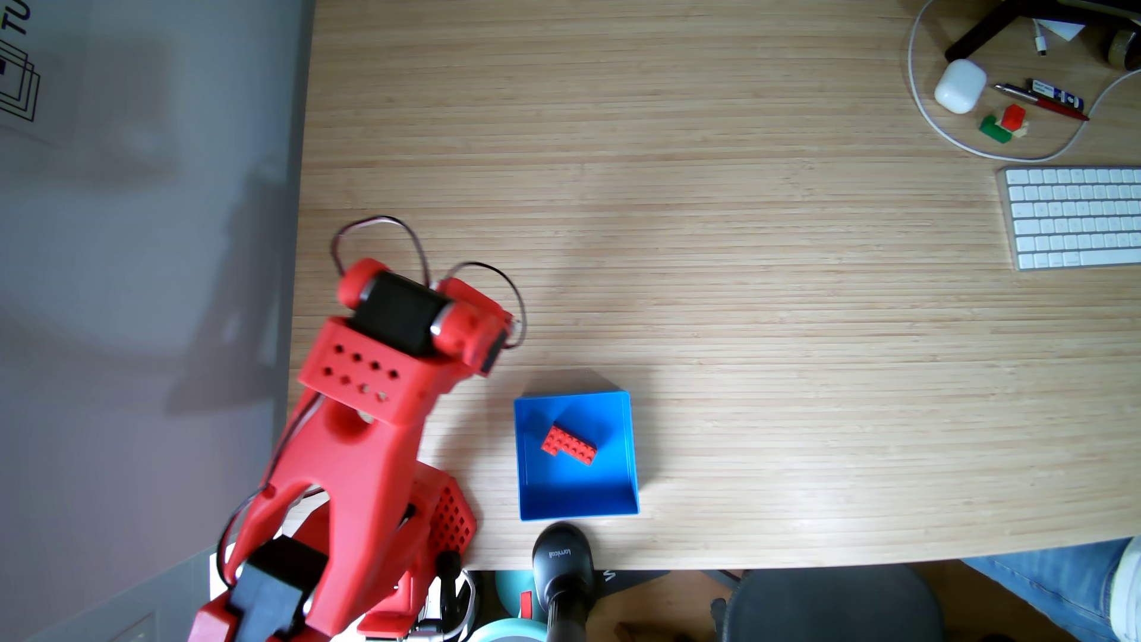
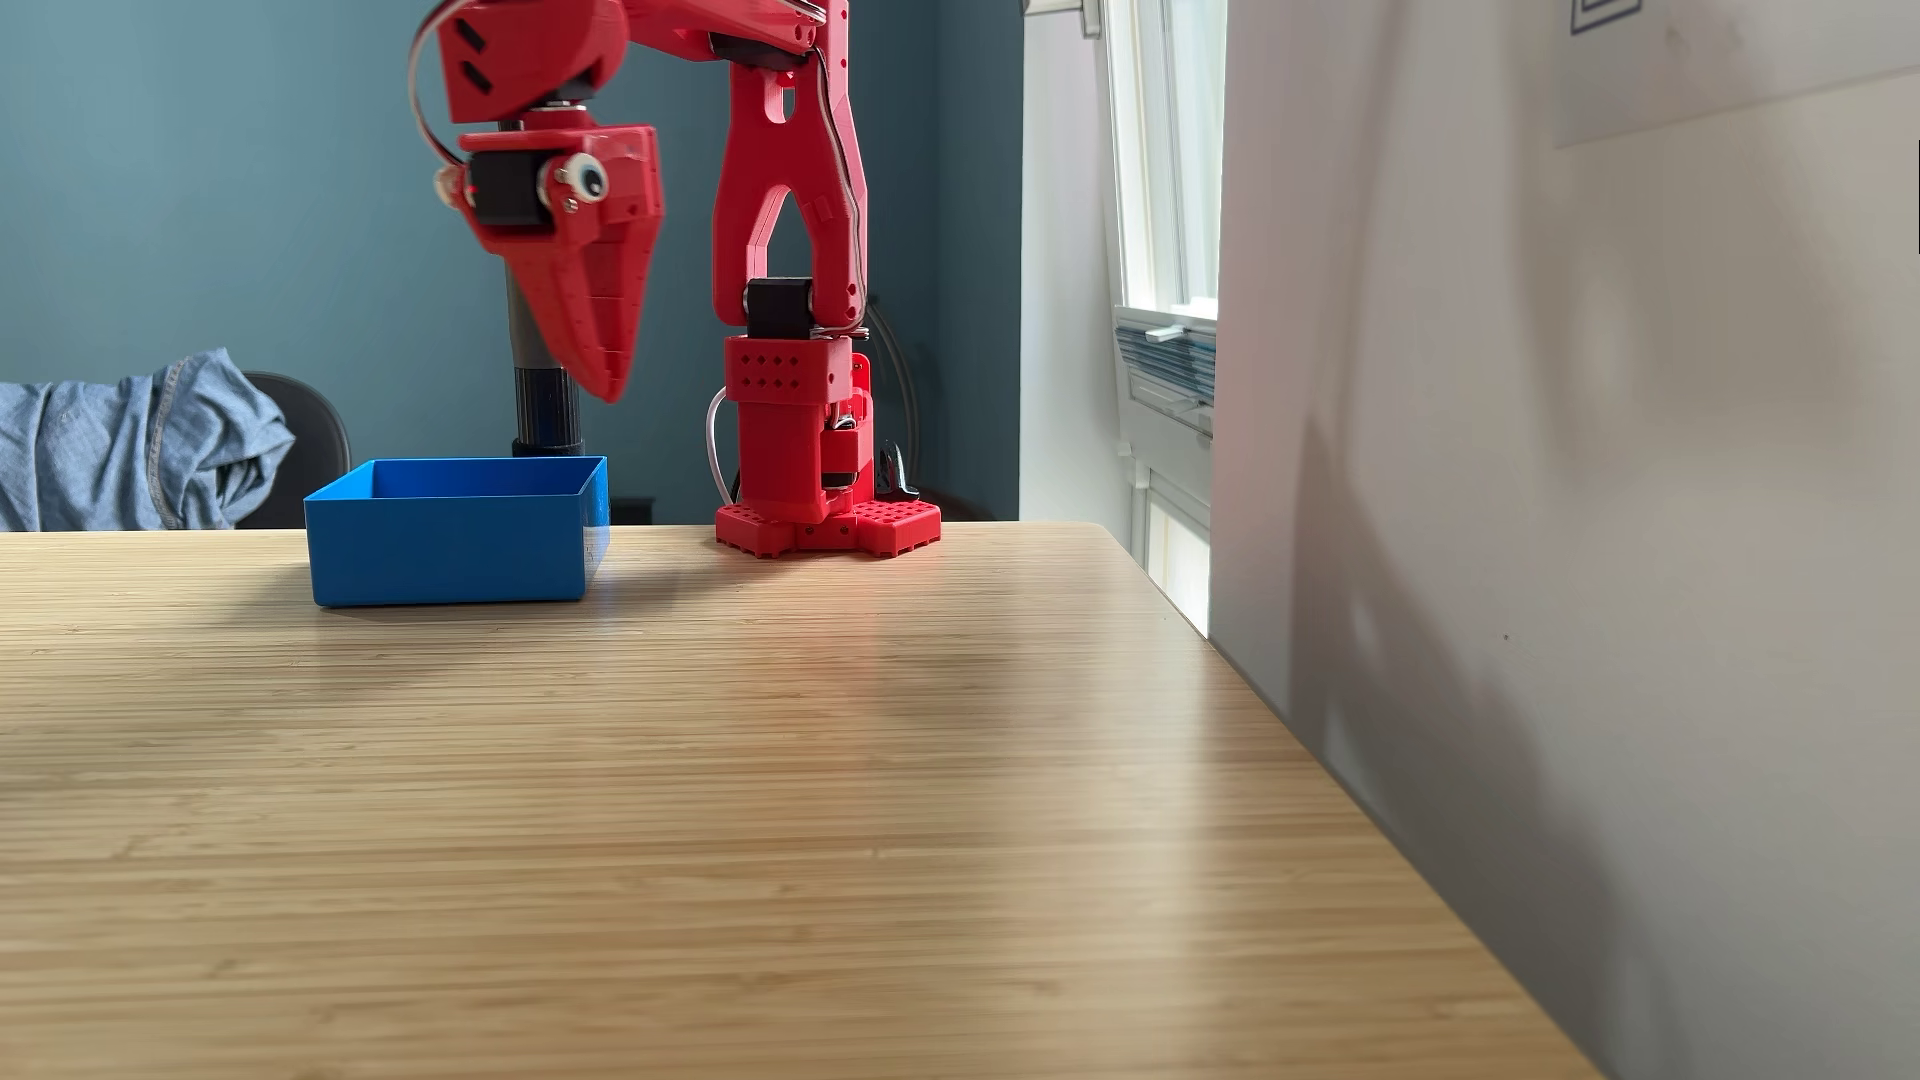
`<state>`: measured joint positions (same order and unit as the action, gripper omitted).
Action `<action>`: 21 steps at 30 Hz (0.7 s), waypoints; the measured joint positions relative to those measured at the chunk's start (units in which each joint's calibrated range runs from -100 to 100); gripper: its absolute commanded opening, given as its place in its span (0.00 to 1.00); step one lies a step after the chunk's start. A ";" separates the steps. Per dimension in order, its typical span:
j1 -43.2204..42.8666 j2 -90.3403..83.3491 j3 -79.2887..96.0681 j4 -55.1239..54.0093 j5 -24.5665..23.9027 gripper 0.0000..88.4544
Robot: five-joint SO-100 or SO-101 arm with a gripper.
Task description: Put the red lego brick in blue bin
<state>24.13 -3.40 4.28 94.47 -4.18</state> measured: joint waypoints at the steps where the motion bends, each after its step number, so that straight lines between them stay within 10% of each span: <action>1: -2.11 0.00 0.26 -0.08 -0.93 0.00; 21: -21.13 -27.64 34.93 -20.31 -4.44 0.00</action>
<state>3.00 -31.04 39.21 74.16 -8.62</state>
